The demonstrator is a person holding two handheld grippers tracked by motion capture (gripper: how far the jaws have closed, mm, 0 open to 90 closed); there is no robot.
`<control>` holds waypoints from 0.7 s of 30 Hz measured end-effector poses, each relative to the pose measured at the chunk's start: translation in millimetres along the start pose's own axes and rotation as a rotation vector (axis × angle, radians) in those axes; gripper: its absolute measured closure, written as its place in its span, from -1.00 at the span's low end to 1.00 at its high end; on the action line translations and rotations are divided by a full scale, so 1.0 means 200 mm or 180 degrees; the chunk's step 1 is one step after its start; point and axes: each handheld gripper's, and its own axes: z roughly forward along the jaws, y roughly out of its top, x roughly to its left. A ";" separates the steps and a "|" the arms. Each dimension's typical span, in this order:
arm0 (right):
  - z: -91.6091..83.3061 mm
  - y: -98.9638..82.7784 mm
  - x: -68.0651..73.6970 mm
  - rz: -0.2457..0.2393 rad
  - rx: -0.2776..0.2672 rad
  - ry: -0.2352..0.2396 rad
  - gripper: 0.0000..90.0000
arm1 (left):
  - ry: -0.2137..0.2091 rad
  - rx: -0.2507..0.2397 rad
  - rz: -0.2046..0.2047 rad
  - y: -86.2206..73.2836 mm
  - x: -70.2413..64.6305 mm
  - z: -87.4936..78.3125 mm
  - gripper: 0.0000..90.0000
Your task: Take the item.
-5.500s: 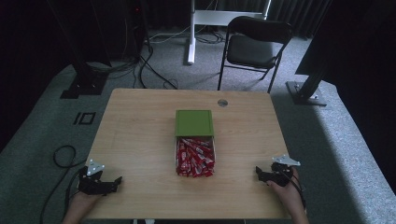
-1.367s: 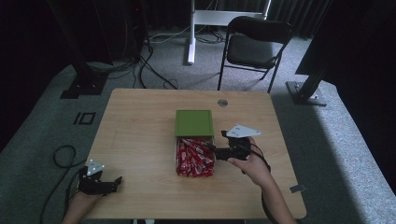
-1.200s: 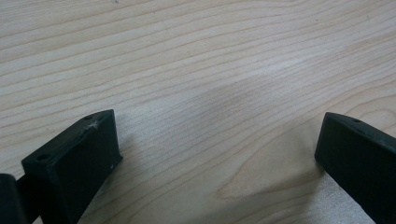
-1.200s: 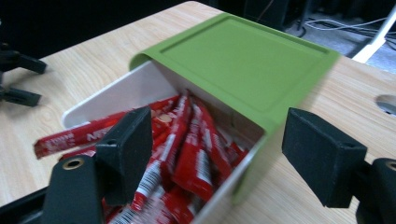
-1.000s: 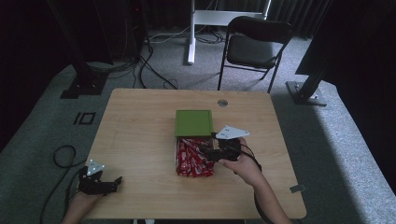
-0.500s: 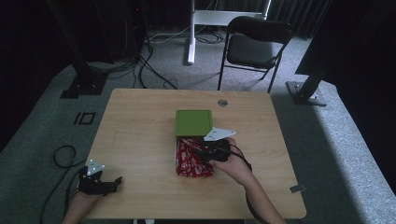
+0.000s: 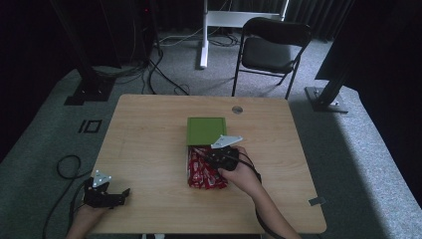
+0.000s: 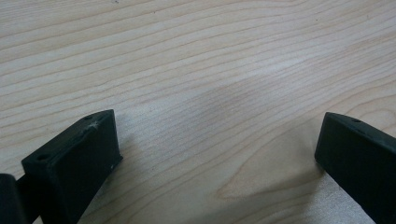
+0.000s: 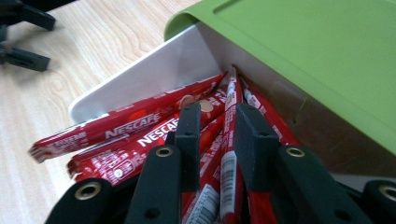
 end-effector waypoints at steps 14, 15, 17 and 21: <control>0.04 0.02 0.02 -0.0014 0.0206 -0.0144 0.40 | 0.0001 0.0000 -0.0005 0.00 0.00 0.00 -0.99; 0.05 0.02 0.01 -0.0050 0.0265 -0.0242 0.40 | -0.0002 0.0001 -0.0003 0.00 0.00 0.00 -0.99; 0.07 0.02 0.01 -0.0051 0.0343 -0.0237 0.39 | -0.0002 0.0001 -0.0004 0.00 0.00 0.00 -0.99; 0.10 0.01 0.02 -0.0135 0.0385 -0.0272 0.43 | -0.0001 0.0001 -0.0004 0.00 0.00 0.00 -0.99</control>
